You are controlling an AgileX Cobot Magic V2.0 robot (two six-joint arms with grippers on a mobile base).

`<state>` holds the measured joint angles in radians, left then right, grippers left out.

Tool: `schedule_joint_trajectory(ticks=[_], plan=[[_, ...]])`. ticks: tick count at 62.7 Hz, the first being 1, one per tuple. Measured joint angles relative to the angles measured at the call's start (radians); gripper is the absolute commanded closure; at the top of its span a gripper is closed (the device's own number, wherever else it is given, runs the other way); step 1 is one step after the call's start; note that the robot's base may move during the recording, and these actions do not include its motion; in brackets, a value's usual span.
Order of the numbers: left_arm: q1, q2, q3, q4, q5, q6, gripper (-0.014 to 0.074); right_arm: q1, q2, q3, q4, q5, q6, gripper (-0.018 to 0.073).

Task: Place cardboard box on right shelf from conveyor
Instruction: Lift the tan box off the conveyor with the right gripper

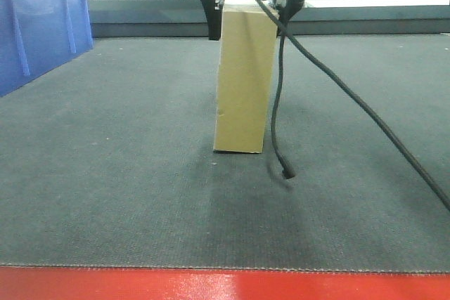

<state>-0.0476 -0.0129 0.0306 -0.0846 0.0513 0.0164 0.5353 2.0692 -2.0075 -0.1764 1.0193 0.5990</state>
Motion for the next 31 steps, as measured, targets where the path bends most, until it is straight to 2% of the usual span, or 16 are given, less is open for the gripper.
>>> schedule_joint_trajectory(ticks=[11,31], plan=[[0.0,0.0,0.0,0.0,0.0,0.0,0.0715,-0.017,-0.044,0.0,0.0,-0.004,-0.077,0.041],[0.0,0.0,0.0,0.0,0.0,0.0,0.0715,-0.098,-0.204,0.035,0.037,-0.02,-0.413,0.041]])
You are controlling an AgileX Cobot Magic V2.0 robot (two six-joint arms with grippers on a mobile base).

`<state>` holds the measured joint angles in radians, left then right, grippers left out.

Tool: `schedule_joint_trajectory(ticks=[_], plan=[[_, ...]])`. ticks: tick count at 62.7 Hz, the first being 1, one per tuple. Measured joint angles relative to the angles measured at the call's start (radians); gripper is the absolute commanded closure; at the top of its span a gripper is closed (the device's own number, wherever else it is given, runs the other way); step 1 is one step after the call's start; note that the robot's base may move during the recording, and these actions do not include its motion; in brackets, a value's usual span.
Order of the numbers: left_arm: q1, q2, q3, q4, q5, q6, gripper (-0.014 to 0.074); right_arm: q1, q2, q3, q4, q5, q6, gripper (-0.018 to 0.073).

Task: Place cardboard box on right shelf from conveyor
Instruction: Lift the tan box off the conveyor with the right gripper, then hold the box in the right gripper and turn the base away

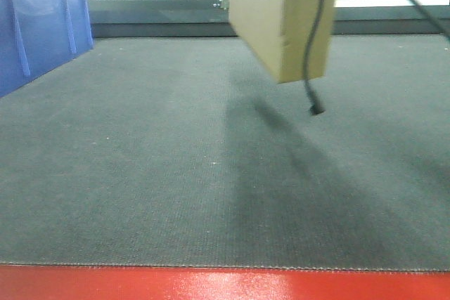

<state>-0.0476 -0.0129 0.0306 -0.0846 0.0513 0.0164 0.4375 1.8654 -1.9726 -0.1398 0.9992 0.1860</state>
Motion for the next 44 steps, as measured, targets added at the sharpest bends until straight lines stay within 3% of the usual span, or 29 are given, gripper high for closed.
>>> schedule_joint_trajectory(ticks=[10,27,44], plan=[[0.0,0.0,0.0,0.0,0.0,0.0,0.0715,-0.066,-0.108,0.175,0.041,-0.021,-0.089,0.041],[0.0,0.0,0.0,0.0,0.0,0.0,0.0715,-0.181,-0.436,0.628,0.056,-0.229,-0.111,0.041],[0.0,0.0,0.0,0.0,0.0,0.0,0.0715,-0.266,-0.78,0.971,0.059,-0.321,-0.112,0.041]])
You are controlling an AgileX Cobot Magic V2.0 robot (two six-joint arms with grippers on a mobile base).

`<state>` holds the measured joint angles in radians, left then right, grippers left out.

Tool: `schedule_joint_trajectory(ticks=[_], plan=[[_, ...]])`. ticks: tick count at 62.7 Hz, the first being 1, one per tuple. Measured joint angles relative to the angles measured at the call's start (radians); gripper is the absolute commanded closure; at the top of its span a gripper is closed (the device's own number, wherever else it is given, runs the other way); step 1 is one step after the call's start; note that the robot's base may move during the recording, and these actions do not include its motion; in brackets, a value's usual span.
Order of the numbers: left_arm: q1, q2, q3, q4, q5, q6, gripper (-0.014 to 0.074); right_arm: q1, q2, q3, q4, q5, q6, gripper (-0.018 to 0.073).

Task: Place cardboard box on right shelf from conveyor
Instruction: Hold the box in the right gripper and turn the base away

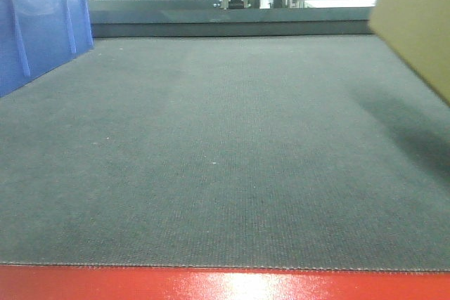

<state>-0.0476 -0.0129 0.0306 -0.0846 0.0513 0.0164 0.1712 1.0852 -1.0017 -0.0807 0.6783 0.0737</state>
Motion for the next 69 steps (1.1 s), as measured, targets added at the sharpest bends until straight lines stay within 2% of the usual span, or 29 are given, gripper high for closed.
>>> schedule_joint_trajectory(ticks=[20,37,47,69], plan=[[0.0,0.0,0.0,0.0,0.0,0.0,0.0715,-0.009,-0.401,0.224,0.02,-0.047,0.0,0.041],[0.0,0.0,0.0,0.0,0.0,0.0,0.0715,-0.009,-0.698,0.278,0.023,-0.047,-0.001,0.041],[0.0,0.0,0.0,0.0,0.0,0.0,0.0715,-0.009,-0.77,0.28,0.024,-0.047,-0.001,0.041],[0.0,0.0,0.0,0.0,0.0,0.0,0.0715,-0.009,-0.775,0.28,0.024,-0.047,-0.001,0.041]])
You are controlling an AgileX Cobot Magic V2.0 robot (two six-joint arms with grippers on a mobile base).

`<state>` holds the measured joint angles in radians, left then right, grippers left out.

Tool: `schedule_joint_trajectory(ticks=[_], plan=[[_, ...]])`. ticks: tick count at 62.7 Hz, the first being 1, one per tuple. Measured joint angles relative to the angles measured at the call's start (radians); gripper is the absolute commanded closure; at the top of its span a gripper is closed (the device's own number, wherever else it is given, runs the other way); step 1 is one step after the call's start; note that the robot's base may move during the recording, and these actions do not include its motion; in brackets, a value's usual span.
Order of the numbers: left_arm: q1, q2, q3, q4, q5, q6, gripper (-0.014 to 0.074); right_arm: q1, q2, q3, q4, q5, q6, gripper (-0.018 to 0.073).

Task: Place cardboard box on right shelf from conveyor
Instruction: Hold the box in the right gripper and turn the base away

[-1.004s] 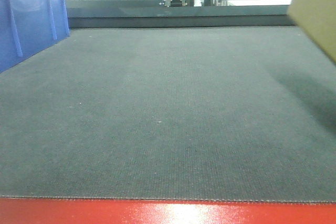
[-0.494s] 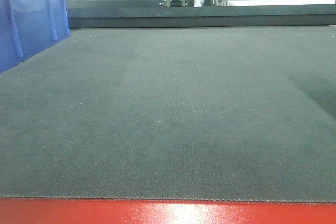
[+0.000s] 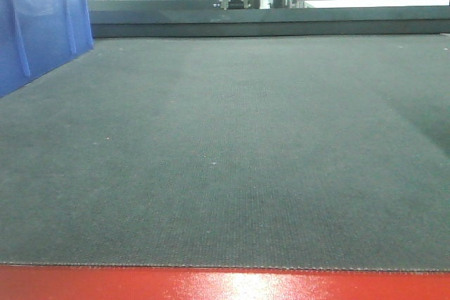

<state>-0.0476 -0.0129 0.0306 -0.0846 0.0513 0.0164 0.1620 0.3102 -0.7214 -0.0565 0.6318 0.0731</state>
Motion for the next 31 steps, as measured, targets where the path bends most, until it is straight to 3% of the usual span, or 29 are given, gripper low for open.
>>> schedule_joint_trajectory(ticks=[31], plan=[[0.0,0.0,0.0,0.0,0.0,0.0,0.0715,0.0,0.0,0.0,0.0,0.0,0.0,0.041]])
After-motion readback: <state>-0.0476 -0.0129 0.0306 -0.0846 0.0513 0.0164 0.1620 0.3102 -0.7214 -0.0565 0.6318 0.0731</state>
